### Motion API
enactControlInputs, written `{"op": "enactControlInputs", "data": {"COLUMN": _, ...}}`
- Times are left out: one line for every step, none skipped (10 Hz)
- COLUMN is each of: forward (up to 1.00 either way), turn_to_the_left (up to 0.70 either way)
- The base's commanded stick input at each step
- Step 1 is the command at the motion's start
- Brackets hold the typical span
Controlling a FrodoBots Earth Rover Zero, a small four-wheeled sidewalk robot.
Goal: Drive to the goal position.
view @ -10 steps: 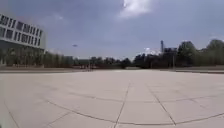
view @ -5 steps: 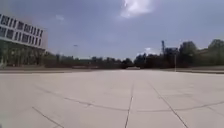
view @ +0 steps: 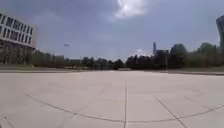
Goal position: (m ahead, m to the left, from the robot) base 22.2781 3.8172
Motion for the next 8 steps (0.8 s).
{"op": "enactControlInputs", "data": {"forward": 0.70, "turn_to_the_left": 0.00}}
{"op": "enactControlInputs", "data": {"forward": 0.70, "turn_to_the_left": 0.00}}
{"op": "enactControlInputs", "data": {"forward": 0.70, "turn_to_the_left": 0.00}}
{"op": "enactControlInputs", "data": {"forward": 0.70, "turn_to_the_left": -0.01}}
{"op": "enactControlInputs", "data": {"forward": 0.70, "turn_to_the_left": -0.04}}
{"op": "enactControlInputs", "data": {"forward": 0.70, "turn_to_the_left": 0.00}}
{"op": "enactControlInputs", "data": {"forward": 0.70, "turn_to_the_left": 0.00}}
{"op": "enactControlInputs", "data": {"forward": 0.70, "turn_to_the_left": 0.00}}
